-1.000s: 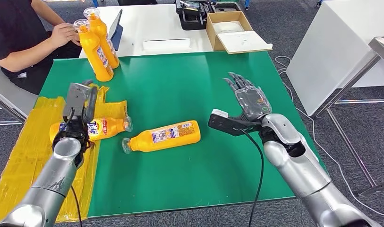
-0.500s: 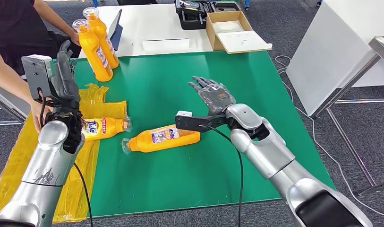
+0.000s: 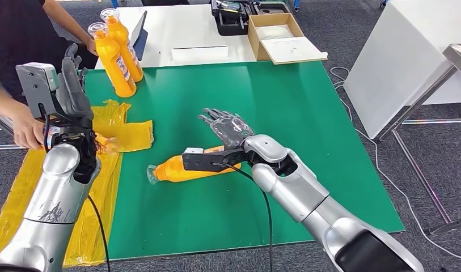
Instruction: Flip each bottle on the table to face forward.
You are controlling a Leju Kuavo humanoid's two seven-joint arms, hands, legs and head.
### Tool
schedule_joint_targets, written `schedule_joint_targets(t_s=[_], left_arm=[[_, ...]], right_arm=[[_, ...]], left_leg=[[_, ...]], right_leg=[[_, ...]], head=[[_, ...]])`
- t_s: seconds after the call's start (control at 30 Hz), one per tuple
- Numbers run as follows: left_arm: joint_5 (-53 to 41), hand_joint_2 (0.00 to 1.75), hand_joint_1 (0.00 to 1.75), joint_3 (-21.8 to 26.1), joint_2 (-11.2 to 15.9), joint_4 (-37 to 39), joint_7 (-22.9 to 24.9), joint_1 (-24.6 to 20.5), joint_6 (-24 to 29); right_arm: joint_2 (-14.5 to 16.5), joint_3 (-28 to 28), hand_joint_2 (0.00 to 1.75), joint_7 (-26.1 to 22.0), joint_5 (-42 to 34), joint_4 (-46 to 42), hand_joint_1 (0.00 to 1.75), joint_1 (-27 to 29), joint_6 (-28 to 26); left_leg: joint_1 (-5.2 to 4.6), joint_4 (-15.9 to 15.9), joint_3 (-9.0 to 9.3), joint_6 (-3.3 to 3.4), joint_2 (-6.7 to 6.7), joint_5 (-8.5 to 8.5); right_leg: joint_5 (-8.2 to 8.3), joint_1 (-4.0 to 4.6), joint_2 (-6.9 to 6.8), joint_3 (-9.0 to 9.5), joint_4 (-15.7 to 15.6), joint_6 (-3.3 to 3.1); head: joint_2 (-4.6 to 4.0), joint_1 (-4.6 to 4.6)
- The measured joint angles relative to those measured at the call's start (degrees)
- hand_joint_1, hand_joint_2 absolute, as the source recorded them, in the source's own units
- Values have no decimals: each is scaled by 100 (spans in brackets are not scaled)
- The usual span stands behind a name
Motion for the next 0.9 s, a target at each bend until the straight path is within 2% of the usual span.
schedule_joint_targets(t_s=[0.3,0.9], left_arm=[[26,0,0,-2,0,-31,38,1,9],[317,0,0,-128,0,-295,43,-2,31]], right_arm=[[64,144,175,69,-16,163,0,24,184],[152,408,175,144,349,1660,0,18,461]], left_leg=[[0,0,1,0,-1,0],[0,0,1,0,0,0]], right_leg=[[0,0,0,0,0,0],[0,0,0,1,0,0]], head=[[0,1],[0,1]])
